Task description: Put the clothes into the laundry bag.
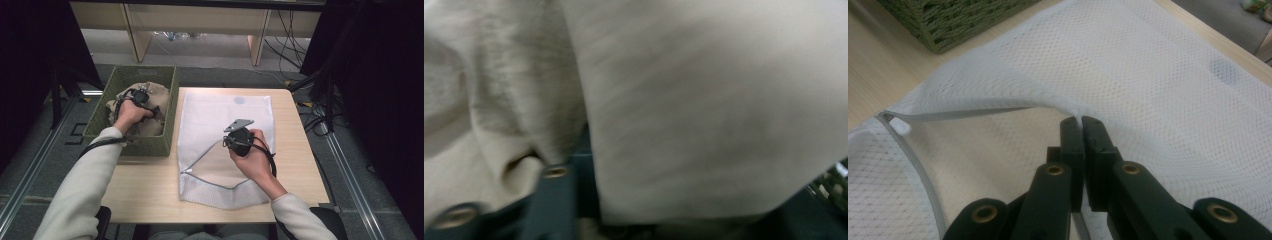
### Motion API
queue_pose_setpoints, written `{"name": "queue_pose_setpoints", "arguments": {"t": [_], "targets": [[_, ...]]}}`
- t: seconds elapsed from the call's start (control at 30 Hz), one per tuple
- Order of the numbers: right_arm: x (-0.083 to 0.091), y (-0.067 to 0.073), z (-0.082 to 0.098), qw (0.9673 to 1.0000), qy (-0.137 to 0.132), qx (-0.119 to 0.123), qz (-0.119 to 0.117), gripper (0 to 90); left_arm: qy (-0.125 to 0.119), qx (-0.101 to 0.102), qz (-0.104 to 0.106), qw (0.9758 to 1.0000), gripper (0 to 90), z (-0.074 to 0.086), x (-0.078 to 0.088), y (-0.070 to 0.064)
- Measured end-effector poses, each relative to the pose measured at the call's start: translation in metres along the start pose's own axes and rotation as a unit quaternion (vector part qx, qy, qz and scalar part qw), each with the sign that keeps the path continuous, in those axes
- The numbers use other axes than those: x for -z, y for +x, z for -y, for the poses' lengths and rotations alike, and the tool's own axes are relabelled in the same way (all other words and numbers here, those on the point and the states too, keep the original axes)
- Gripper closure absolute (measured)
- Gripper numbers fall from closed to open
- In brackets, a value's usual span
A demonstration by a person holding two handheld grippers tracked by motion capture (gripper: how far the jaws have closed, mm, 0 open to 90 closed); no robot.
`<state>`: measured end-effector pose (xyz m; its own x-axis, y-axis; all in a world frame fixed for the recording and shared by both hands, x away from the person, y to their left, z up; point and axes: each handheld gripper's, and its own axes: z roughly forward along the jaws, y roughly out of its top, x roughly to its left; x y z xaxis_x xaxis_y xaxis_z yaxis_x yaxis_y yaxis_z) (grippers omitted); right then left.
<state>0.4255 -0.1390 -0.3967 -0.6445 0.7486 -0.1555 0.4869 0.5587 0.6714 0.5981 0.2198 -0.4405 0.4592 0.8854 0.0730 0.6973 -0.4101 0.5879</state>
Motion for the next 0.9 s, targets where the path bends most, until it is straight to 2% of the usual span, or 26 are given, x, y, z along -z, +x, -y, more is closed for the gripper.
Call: {"name": "queue_pose_setpoints", "arguments": {"t": [0.07, 0.1, 0.17, 0.2, 0.27, 0.33, 0.4, 0.47, 0.5, 0.53, 0.6, 0.63, 0.7, 0.73, 0.77, 0.8, 0.87, 0.9], "targets": [[0.000, -0.001, 0.000, 1.0000, 0.000, 0.006, 0.000, 89.5, 0.009, 0.009, -0.002, 0.9999, 65.4, 0.000, 0.001, 0.001], [-0.001, -0.002, 0.001, 0.9999, -0.001, 0.011, 0.000, 89.5, 0.005, 0.017, -0.002, 0.9998, 69.8, 0.001, 0.001, 0.002], [-0.001, -0.002, 0.001, 1.0000, -0.001, 0.008, -0.001, 89.5, 0.003, 0.029, -0.002, 0.9996, 77.6, 0.002, 0.004, 0.003], [-0.001, -0.002, 0.001, 1.0000, 0.001, 0.004, -0.001, 89.5, 0.000, 0.043, 0.001, 0.9991, 80.4, 0.003, 0.005, 0.004], [-0.001, -0.001, 0.001, 1.0000, 0.002, -0.002, -0.001, 89.5, -0.010, 0.051, 0.013, 0.9986, 83.7, 0.004, 0.010, 0.006], [0.000, -0.002, 0.001, 1.0000, 0.002, 0.000, -0.001, 89.5, -0.032, 0.055, 0.025, 0.9976, 85.6, 0.007, 0.016, 0.007], [0.000, -0.004, 0.001, 0.9999, -0.001, 0.014, 0.000, 89.5, -0.061, 0.056, 0.020, 0.9963, 86.5, 0.010, 0.024, 0.007], [0.000, -0.004, 0.000, 0.9999, -0.001, 0.013, -0.002, 89.5, -0.092, 0.060, 0.018, 0.9938, 86.8, 0.011, 0.033, 0.008], [0.000, -0.005, 0.000, 0.9998, -0.004, 0.021, -0.001, 89.5, -0.107, 0.061, 0.018, 0.9922, 87.0, 0.012, 0.038, 0.009], [0.000, -0.004, 0.001, 0.9999, -0.001, 0.012, 0.000, 89.5, -0.116, 0.050, 0.016, 0.9918, 87.1, 0.013, 0.043, 0.010], [0.000, -0.004, 0.001, 0.9999, -0.002, 0.013, 0.001, 89.5, -0.131, 0.039, 0.011, 0.9905, 87.3, 0.014, 0.053, 0.012], [0.000, -0.003, 0.001, 1.0000, -0.001, 0.005, 0.001, 89.5, -0.158, 0.055, 0.010, 0.9859, 87.3, 0.014, 0.054, 0.009], [0.000, -0.003, 0.000, 1.0000, 0.000, 0.009, 0.000, 89.5, -0.182, 0.049, 0.008, 0.9820, 87.4, 0.015, 0.063, 0.009], [0.000, -0.001, 0.000, 1.0000, 0.000, -0.001, -0.001, 89.5, -0.188, 0.048, 0.009, 0.9809, 87.4, 0.015, 0.066, 0.009], [0.000, -0.001, 0.000, 1.0000, 0.000, -0.001, -0.001, 89.5, -0.204, 0.059, 0.011, 0.9771, 87.5, 0.015, 0.069, 0.007], [0.000, -0.001, 0.000, 1.0000, 0.000, -0.001, -0.001, 89.6, -0.213, 0.055, 0.010, 0.9756, 87.5, 0.015, 0.072, 0.007], [0.000, -0.001, 0.000, 1.0000, 0.001, -0.001, -0.001, 89.5, -0.236, 0.054, 0.009, 0.9702, 87.5, 0.015, 0.077, 0.007], [0.000, -0.003, 0.001, 1.0000, -0.001, 0.007, 0.000, 89.6, -0.246, 0.056, 0.008, 0.9677, 87.5, 0.015, 0.080, 0.006]]}}
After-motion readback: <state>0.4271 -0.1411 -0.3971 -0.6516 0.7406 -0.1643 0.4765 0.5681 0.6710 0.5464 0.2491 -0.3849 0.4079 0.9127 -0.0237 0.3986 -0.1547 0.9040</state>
